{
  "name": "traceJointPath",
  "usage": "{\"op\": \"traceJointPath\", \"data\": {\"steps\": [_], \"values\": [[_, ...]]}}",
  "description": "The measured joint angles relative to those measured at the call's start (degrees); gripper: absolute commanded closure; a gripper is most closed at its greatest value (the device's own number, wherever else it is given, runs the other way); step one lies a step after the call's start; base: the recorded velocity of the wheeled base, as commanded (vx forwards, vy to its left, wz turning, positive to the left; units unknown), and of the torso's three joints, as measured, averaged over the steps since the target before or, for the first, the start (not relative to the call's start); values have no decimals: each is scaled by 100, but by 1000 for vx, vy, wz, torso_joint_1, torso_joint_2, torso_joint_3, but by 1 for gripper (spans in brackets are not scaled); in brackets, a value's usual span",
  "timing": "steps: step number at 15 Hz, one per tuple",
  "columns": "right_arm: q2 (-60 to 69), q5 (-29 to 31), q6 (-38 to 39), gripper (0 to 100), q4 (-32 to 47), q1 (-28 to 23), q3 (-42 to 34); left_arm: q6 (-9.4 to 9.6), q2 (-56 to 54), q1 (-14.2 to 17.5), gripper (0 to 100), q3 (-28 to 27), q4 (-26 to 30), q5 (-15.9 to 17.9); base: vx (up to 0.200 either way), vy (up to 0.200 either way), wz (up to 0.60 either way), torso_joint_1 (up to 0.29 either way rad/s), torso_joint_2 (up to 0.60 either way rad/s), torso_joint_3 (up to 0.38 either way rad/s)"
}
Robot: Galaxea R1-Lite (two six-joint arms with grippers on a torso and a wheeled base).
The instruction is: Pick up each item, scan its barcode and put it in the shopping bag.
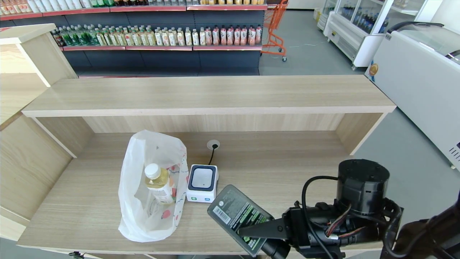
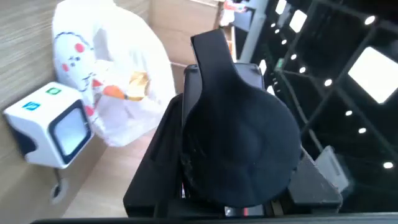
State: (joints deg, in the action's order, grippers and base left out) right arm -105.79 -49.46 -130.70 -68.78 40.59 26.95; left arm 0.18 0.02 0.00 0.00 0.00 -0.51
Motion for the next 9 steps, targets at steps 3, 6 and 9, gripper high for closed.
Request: {"op": "traceJointPath", "data": {"steps": [3, 6, 9], "values": [[-229, -35, -205, 100, -55, 102, 0, 0, 0, 0, 0, 0, 0, 0, 0, 0, 0, 0, 0, 0], [-328, -35, -246, 100, -61, 127, -17, -2, 0, 0, 0, 0, 0, 0, 0, 0, 0, 0, 0, 0], [-374, -35, -296, 100, -44, 124, -28, -2, 0, 0, 0, 0, 0, 0, 0, 0, 0, 0, 0, 0]]}}
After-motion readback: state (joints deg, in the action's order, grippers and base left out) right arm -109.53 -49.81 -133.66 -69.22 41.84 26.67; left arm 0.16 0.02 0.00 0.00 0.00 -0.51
